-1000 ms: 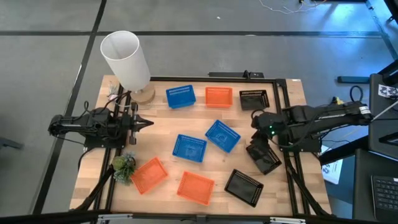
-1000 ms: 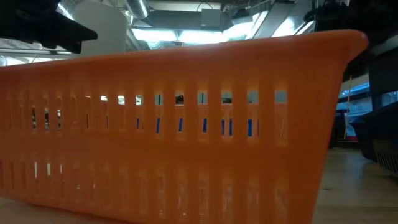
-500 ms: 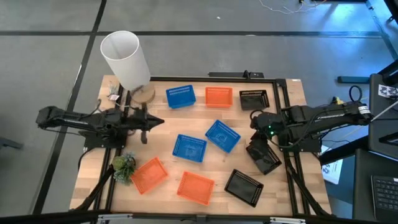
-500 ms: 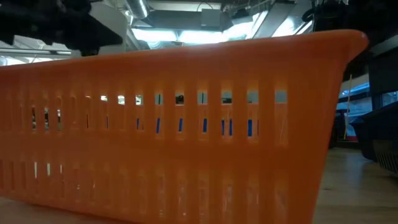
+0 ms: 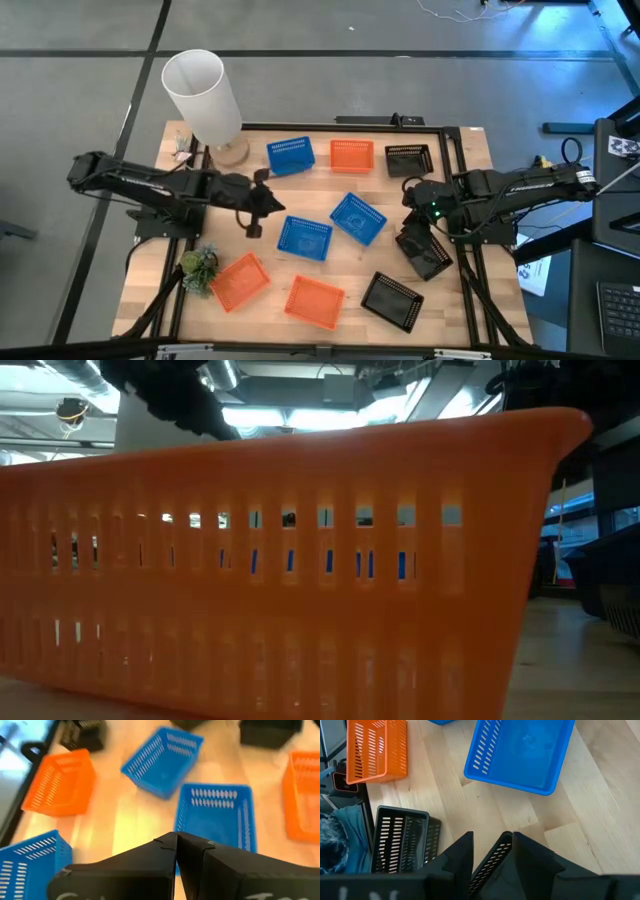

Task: Stack baskets by color
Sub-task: Move the bottom left orange bin to the center of the table

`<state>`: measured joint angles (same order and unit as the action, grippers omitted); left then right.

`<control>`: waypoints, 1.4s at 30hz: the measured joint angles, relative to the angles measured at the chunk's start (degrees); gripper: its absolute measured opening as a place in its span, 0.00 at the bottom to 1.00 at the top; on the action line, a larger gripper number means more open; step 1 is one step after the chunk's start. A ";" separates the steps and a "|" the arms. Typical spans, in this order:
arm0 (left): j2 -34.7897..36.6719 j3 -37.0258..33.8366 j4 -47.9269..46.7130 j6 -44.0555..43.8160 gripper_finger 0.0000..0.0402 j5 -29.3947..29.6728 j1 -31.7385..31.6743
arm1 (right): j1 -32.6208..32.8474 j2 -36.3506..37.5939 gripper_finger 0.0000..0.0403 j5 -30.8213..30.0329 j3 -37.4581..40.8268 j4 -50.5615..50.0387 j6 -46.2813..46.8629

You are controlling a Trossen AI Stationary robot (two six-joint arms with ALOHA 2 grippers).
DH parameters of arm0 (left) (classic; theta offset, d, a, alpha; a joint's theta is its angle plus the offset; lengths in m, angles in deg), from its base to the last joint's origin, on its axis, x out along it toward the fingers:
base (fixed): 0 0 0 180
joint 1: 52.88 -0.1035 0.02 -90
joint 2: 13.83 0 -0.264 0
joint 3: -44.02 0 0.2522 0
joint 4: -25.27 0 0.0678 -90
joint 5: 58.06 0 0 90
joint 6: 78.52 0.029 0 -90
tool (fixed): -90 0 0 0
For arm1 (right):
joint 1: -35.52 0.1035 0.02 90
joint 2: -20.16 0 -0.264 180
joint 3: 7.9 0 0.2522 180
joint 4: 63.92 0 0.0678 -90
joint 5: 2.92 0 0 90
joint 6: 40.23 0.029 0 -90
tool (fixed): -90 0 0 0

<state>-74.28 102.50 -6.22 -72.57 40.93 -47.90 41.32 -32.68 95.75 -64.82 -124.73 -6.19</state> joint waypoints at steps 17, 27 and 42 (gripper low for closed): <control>-10.41 14.57 -24.63 -32.28 0.23 -5.32 7.58 | 0.00 0.00 0.34 -0.04 0.00 0.05 -2.78; -17.48 14.56 -35.41 -53.00 0.36 -11.53 14.29 | 0.02 -0.02 0.34 -2.60 0.00 0.98 -2.90; -24.42 14.53 -38.85 -62.82 0.35 -9.02 21.11 | 0.02 -0.04 0.34 -3.05 0.00 0.99 -2.60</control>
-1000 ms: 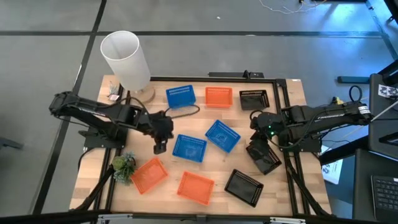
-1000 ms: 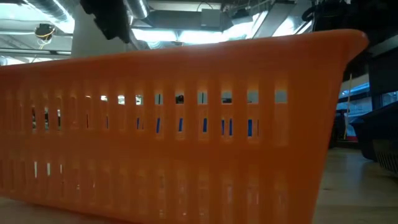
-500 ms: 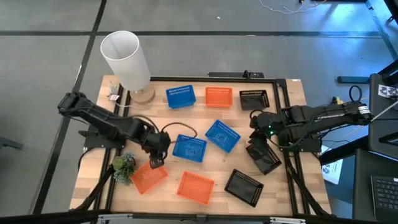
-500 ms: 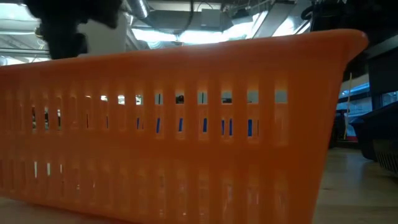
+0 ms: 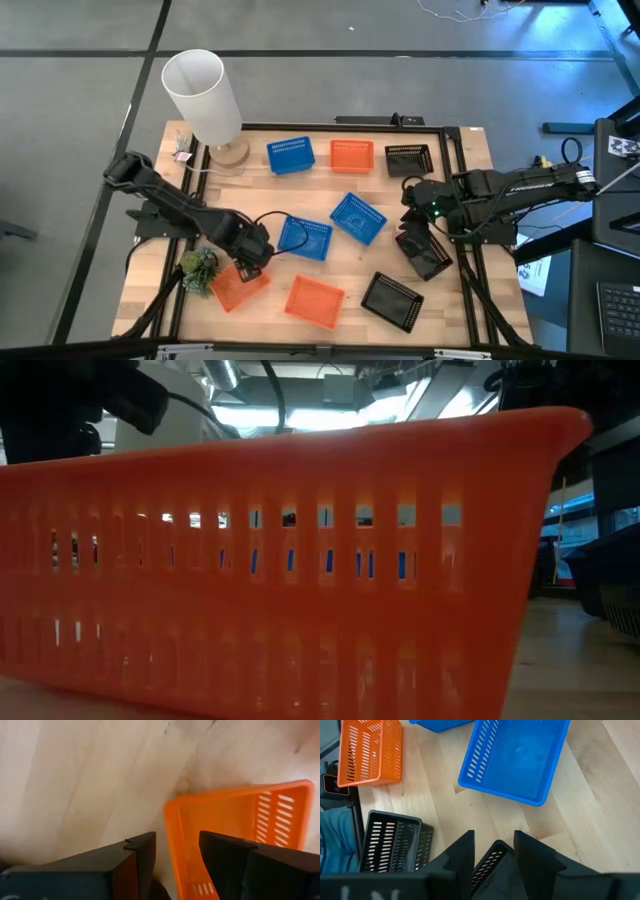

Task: Stack baskets by color
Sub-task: Move the bottom left orange bin to the center of the table

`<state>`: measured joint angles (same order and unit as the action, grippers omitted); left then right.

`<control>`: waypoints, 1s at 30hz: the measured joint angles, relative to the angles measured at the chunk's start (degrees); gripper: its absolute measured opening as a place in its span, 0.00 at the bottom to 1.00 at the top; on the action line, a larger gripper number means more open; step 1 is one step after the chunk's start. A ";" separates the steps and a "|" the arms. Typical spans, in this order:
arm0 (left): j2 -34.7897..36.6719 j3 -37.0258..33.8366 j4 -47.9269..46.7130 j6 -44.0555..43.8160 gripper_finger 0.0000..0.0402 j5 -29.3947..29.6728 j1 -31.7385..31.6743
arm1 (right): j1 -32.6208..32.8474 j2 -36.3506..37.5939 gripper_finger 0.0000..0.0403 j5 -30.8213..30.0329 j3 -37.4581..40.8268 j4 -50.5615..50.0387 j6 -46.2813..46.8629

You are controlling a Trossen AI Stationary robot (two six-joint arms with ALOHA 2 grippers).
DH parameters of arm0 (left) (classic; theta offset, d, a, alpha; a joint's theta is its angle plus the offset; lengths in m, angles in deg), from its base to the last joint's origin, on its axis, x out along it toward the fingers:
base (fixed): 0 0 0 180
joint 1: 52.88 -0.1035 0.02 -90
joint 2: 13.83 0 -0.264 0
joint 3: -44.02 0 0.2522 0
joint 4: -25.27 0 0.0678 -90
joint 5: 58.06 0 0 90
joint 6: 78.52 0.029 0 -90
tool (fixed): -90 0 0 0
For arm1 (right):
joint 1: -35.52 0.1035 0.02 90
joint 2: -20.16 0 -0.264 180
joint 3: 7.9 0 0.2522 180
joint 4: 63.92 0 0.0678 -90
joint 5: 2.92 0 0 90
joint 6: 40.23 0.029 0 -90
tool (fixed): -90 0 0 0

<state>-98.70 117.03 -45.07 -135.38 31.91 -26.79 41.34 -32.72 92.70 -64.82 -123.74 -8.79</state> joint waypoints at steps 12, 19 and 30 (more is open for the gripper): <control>-5.60 -0.04 0.04 0.00 0.35 -1.09 0.37 | 0.00 0.00 0.34 0.01 0.00 -0.01 1.35; -8.61 -0.04 0.61 1.84 0.35 -1.51 0.40 | 0.02 0.00 0.34 0.01 0.00 -0.03 1.32; -8.71 -0.02 0.59 1.90 0.02 -2.47 0.35 | 0.02 0.00 0.34 -0.01 0.00 -0.03 -1.14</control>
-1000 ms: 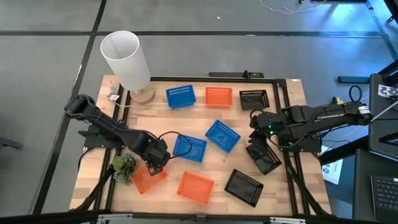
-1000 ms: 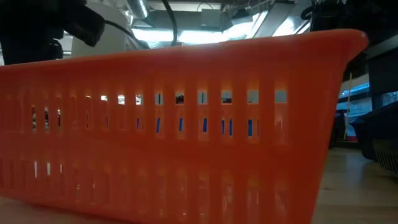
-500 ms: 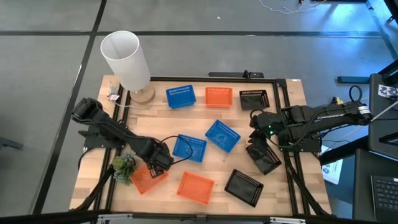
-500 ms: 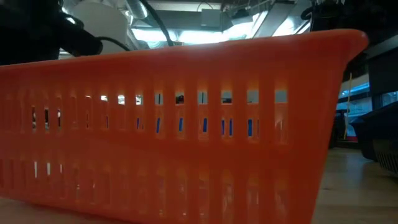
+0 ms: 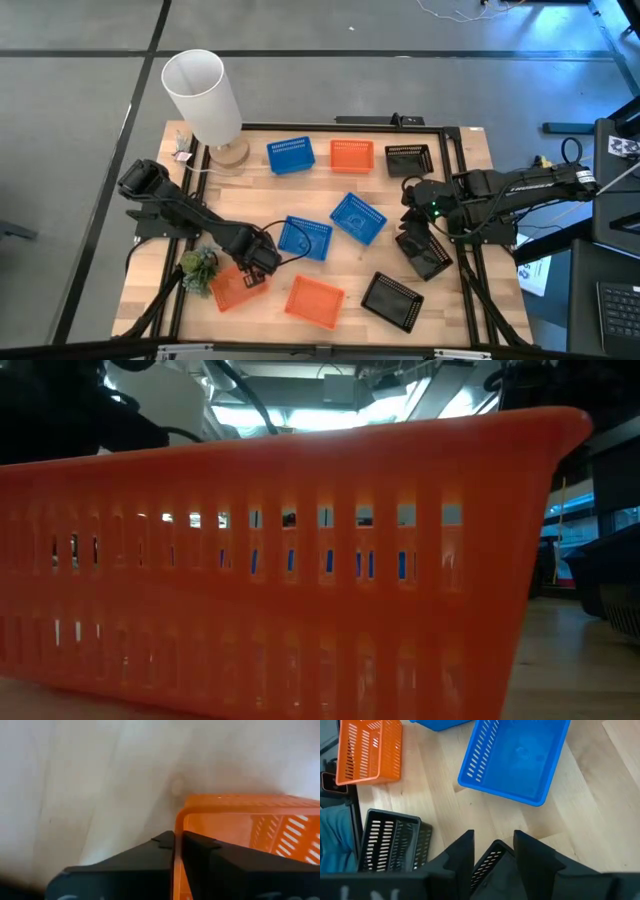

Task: Stack baskets by color
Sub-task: Move the bottom left orange bin to the center of the table

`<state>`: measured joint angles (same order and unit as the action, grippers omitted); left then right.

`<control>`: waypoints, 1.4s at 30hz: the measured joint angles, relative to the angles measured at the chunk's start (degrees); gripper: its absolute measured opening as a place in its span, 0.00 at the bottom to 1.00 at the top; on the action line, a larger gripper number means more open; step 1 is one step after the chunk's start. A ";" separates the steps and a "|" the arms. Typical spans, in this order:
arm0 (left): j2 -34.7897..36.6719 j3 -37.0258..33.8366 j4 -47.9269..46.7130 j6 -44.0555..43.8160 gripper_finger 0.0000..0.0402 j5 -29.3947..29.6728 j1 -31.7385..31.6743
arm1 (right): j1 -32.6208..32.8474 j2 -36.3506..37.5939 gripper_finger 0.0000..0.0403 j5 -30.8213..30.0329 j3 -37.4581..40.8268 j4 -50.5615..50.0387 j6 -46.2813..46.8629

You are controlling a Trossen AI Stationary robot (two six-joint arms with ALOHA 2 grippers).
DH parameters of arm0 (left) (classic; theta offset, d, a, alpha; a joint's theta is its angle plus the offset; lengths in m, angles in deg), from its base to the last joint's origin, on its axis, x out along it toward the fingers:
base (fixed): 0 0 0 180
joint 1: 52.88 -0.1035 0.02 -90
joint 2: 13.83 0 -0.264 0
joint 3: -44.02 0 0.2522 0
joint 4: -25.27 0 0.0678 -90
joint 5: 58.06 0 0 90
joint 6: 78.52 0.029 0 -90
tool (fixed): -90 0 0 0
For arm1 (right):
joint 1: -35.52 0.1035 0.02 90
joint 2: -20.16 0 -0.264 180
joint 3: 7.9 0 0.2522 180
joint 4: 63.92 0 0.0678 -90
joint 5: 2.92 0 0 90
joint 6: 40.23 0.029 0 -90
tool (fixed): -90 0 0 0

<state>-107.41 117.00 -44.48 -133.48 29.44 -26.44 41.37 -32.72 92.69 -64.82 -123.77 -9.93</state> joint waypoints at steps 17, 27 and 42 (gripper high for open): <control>0.00 29.93 -19.98 11.31 0.00 3.87 -0.97 | 0.00 0.00 0.34 1.05 -0.02 -0.04 -0.92; 0.10 43.43 -14.38 47.70 0.00 26.40 -16.61 | 0.09 0.00 0.34 6.47 0.00 -0.07 -0.93; -5.32 43.43 8.98 70.71 0.00 -0.36 -47.12 | 2.68 0.04 0.34 9.38 -0.02 -0.26 2.54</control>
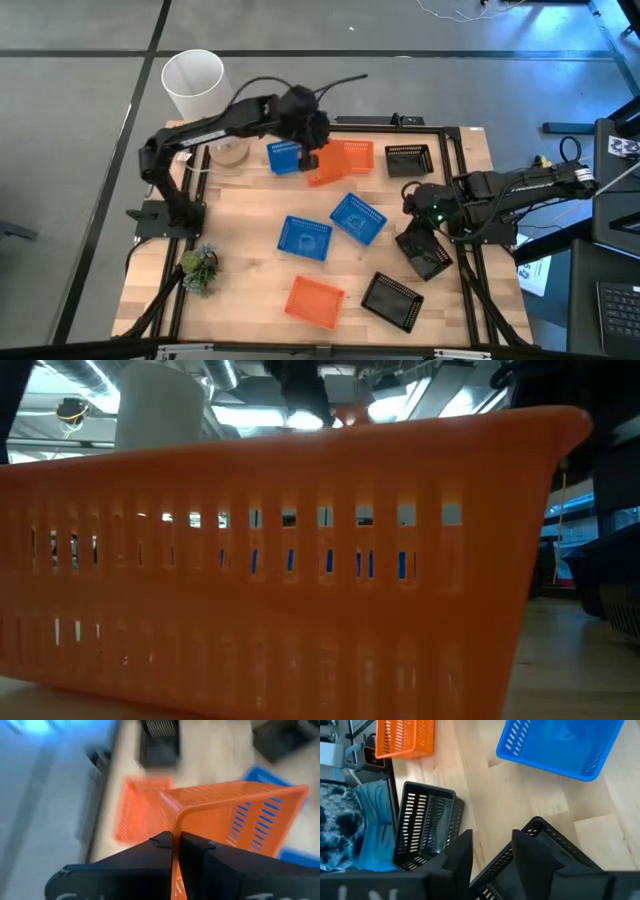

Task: Stack baskets by color
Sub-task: Move the bottom left orange bin to the center of the table, then stack the middle black bin on top of the top black bin

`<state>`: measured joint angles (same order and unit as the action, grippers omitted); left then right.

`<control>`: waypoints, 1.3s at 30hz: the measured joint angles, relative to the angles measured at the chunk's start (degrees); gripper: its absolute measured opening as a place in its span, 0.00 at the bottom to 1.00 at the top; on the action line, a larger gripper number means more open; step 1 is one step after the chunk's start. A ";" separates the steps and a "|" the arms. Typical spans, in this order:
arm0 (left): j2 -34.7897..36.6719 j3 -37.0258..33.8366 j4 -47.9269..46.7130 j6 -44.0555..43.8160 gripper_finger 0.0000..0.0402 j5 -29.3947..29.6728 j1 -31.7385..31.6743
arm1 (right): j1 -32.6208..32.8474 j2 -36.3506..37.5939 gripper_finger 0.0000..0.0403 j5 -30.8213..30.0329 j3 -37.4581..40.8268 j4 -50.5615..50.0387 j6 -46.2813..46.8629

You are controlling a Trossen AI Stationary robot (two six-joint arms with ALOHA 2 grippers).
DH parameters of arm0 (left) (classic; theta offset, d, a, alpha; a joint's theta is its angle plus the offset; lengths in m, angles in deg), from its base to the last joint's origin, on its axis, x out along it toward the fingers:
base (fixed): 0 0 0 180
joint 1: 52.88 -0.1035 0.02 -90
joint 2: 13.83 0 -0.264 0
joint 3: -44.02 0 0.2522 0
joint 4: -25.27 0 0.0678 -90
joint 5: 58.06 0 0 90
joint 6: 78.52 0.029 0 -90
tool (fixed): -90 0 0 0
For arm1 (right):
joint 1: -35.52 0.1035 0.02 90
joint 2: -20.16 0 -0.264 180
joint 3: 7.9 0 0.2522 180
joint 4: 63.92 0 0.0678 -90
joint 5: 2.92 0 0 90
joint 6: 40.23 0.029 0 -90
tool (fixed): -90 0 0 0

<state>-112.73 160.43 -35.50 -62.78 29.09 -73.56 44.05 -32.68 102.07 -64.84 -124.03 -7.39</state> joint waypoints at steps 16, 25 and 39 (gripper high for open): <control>-14.65 0.00 -4.96 -2.07 0.00 -0.74 1.82 | 3.59 -0.02 0.34 -1.82 0.00 0.26 0.15; -17.90 -0.02 -4.67 -1.65 0.08 -0.78 2.77 | 4.83 -0.02 0.34 -1.84 0.00 0.26 1.93; -17.33 4.97 -9.85 -3.41 0.20 0.42 3.36 | 4.89 -0.02 0.34 -6.42 0.00 -3.84 2.96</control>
<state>-130.05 165.41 -45.35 -66.19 29.50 -70.21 48.93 -32.70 95.65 -64.84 -127.88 -4.43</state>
